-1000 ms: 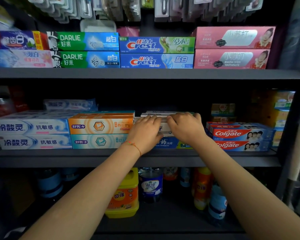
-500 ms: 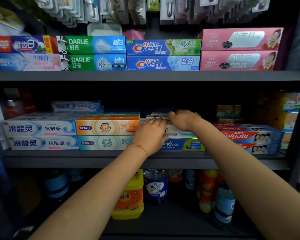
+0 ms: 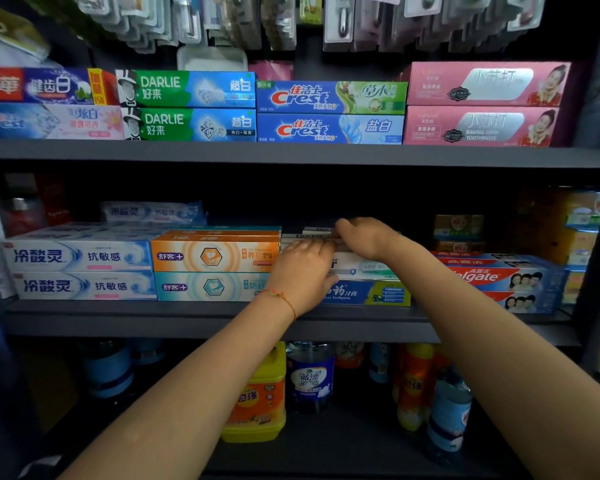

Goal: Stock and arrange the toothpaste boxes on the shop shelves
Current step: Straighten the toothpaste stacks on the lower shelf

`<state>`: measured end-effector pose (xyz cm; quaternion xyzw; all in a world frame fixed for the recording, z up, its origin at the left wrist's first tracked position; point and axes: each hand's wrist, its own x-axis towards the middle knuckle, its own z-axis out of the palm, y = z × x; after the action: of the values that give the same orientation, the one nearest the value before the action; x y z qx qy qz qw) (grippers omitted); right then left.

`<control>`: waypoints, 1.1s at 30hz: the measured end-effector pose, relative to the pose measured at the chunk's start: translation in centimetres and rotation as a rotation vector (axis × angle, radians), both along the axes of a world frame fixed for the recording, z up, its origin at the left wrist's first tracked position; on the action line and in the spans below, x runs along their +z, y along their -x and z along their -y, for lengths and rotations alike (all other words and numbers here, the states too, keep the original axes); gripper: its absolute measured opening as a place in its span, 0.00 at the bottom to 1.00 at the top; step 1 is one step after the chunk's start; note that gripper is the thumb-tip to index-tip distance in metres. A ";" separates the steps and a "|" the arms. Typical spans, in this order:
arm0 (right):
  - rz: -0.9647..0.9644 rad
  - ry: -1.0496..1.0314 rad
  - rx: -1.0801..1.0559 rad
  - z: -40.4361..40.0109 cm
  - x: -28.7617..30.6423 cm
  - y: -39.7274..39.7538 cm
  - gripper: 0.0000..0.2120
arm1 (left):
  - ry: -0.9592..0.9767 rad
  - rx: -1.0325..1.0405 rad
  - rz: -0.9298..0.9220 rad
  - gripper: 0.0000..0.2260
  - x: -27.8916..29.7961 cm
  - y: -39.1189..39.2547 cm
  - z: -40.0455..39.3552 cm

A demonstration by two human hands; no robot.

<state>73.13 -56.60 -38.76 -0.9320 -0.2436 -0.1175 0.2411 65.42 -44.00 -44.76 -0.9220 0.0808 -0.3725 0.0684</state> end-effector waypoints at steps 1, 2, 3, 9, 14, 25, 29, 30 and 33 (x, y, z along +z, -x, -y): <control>0.001 -0.013 -0.018 0.0 0.2 -0.1 0.22 | -0.005 0.000 0.001 0.23 0.0 0.0 0.0; -0.002 -0.007 -0.036 0.0 0.4 -0.3 0.23 | -0.008 0.000 -0.001 0.23 0.0 0.0 0.0; -0.015 0.013 -0.056 0.0 0.6 -0.5 0.24 | -0.007 -0.001 -0.004 0.24 0.0 0.0 0.0; -0.086 0.092 -0.123 -0.8 0.4 -1.5 0.27 | -0.001 -0.007 -0.002 0.25 -0.1 0.1 0.0; -0.100 0.046 -0.079 -1.2 0.5 -1.4 0.25 | 0.000 -0.011 0.006 0.23 -0.2 0.0 0.0; -0.152 0.071 -0.015 -2.5 0.9 -0.4 0.27 | 0.008 -0.012 0.012 0.22 -0.3 0.0 -0.1; -0.113 0.126 -0.020 -2.6 0.7 -0.8 0.28 | 0.003 -0.003 0.000 0.22 -0.2 0.0 -0.1; -0.110 0.125 -0.017 -2.5 0.5 -0.9 0.28 | 0.003 -0.003 -0.004 0.22 -0.2 0.0 -0.1; -0.081 0.055 -0.004 -2.0 0.3 -0.6 0.25 | 0.003 0.004 -0.018 0.22 -0.1 0.0 0.0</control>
<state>73.76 -54.61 -38.46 -0.9428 -0.2350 -0.0733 0.2247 65.40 -43.95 -44.87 -0.9255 0.0789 -0.3643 0.0671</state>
